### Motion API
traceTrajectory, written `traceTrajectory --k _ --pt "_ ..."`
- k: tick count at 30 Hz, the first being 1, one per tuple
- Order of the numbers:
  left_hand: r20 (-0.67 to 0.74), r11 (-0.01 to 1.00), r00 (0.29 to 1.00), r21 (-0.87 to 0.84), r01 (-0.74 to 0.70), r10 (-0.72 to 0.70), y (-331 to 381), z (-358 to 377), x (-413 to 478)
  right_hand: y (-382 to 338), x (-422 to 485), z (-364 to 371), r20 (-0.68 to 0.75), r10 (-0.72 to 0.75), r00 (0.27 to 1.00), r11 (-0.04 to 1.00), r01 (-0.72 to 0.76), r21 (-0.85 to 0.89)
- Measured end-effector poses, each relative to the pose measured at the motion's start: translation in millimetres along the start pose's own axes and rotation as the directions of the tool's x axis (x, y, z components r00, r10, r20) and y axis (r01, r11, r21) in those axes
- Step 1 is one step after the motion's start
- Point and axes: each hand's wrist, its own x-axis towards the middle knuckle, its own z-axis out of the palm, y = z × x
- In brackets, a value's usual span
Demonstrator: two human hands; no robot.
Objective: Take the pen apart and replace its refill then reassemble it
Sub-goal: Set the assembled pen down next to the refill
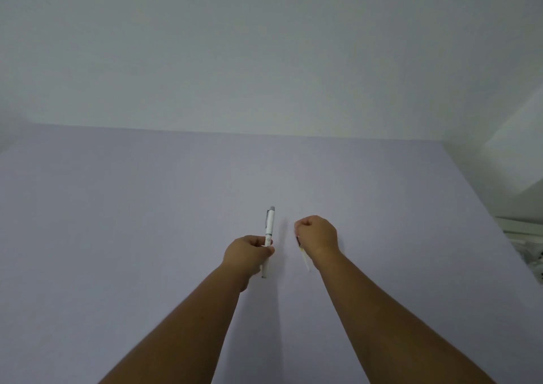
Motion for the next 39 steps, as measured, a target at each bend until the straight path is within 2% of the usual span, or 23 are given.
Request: traceTrajectory --k 2,4,9,13,20,39 --pt "-0.056 0.999 0.998 0.028 -0.017 0.018 -9 5 9 13 2 2 0.001 -0.029 1.0 0.98 0.029 -0.197" --pt "-0.093 0.999 0.996 0.043 -0.01 0.014 -15 10 16 26 3 5 0.028 -0.009 1.0 0.969 0.015 -0.247" --pt "-0.171 0.994 0.985 0.108 -0.011 0.029 -26 20 29 49 3 18 0.024 0.003 1.0 0.969 0.003 -0.248" --pt "-0.187 0.983 0.981 0.182 -0.017 0.051 -30 26 37 53 3 27 -0.006 -0.039 0.999 0.961 0.036 -0.275" --pt "-0.2 0.972 0.977 0.234 -0.021 0.069 -31 28 47 49 3 38 0.032 -0.059 0.998 0.966 0.065 -0.248" --pt "-0.209 0.972 0.976 0.236 -0.016 0.067 -33 30 54 50 1 43 0.009 -0.079 0.997 0.979 0.079 -0.188"
